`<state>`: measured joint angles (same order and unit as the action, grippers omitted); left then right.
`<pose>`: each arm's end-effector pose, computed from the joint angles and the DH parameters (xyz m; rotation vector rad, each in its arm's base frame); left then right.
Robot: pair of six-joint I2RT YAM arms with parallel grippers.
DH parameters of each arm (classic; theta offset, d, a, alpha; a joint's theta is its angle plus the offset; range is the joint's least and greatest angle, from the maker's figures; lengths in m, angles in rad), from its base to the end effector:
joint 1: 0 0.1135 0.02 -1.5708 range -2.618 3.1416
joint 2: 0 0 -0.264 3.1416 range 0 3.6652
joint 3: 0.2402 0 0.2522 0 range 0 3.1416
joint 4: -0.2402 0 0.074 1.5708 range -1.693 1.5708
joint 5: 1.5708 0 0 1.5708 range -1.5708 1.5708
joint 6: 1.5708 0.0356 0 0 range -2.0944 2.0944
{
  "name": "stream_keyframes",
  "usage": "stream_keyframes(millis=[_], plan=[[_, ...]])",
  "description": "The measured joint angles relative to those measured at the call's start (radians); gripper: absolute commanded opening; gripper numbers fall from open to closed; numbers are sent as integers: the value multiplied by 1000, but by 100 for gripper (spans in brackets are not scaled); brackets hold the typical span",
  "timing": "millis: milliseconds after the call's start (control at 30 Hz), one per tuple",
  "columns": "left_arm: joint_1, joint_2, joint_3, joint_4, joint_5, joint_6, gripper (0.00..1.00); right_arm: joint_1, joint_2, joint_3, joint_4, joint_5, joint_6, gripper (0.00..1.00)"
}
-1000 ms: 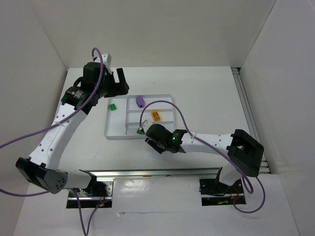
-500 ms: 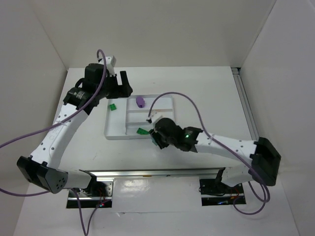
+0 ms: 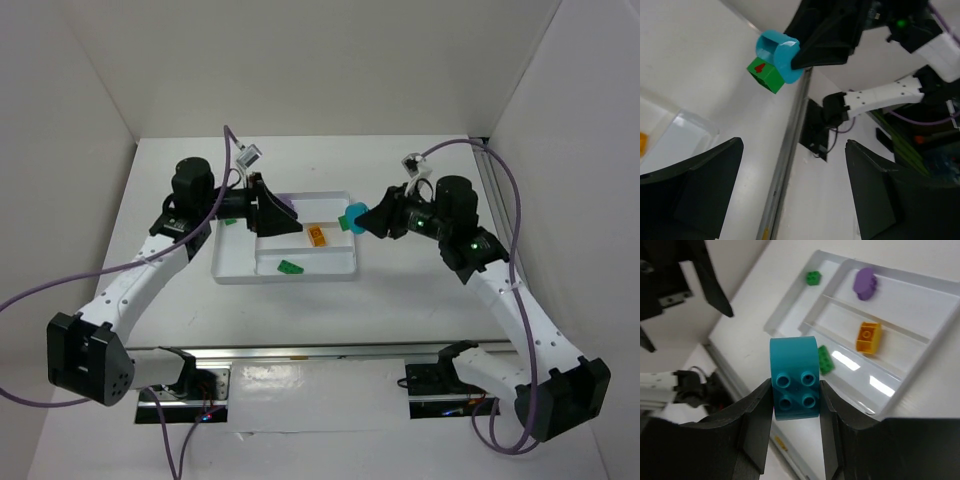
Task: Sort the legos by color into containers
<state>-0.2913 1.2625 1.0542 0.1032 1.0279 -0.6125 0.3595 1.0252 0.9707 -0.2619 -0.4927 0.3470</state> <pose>0.2631 -0.1107 0.3634 0.5689 1.7788 -1.5000 0.2103 0.0970 0.3530 -0.3634 1.9257 0.9383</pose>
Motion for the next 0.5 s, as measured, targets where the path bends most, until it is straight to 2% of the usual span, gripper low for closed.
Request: stream_keyframes(millis=[167, 333, 433, 500], plan=[[6, 8, -24, 237, 148, -124, 97, -119, -17, -17, 139, -241, 131, 28], [2, 45, -12, 412, 224, -226, 97, -123, -25, -31, 255, -363, 230, 28], [-12, 91, 4, 451, 241, -261, 100, -109, -25, -29, 306, -399, 261, 28], [-30, 120, 33, 406, 237, -244, 100, -84, -24, -22, 313, -408, 265, 28]])
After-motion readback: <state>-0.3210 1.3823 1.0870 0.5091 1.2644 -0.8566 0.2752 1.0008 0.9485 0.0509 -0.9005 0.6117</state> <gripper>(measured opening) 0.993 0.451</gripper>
